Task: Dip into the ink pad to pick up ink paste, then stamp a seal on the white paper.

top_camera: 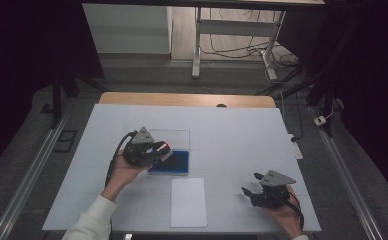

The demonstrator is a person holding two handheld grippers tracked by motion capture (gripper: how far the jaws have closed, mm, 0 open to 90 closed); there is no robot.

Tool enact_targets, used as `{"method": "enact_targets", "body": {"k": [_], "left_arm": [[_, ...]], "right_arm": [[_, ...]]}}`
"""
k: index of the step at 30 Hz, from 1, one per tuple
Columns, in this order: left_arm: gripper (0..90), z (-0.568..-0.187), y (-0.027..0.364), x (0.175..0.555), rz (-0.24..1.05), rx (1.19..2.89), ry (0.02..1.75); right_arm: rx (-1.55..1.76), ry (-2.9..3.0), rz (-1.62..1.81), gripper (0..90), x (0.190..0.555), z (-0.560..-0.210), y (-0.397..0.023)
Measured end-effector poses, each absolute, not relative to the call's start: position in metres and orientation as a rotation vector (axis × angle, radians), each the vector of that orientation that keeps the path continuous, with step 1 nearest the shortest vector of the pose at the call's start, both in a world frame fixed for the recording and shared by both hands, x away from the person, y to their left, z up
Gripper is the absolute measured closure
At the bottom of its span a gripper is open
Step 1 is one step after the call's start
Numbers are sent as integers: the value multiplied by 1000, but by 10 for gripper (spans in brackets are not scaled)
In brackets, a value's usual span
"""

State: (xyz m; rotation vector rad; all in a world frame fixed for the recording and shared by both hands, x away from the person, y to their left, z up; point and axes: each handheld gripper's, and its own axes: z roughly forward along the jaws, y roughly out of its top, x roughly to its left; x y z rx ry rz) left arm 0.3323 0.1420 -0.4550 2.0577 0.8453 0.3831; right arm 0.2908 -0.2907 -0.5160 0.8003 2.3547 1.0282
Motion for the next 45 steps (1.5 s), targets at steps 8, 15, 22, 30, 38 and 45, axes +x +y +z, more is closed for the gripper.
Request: {"method": "enact_targets", "body": {"k": [8, 15, 22, 30, 38, 45], "left_arm": [[699, -452, 143, 327, 361, 2056, 821], [699, -448, 140, 320, 348, 2051, 791], [699, -445, 134, 316, 318, 2055, 757], [699, -439, 120, 304, 310, 2077, 709], [699, -445, 109, 291, 308, 2119, 677], [699, -449, 100, 286, 287, 2141, 645]], "right_arm": [[802, 2348, 1032, 298, 290, -516, -292], [809, 2344, 1050, 298, 290, -515, -292], [830, 2316, 1124, 297, 290, -509, -294], [810, 2311, 1178, 298, 288, -507, -293], [798, 2321, 1160, 305, 283, -506, -293], [808, 2323, 1140, 306, 284, -509, -294]]}}
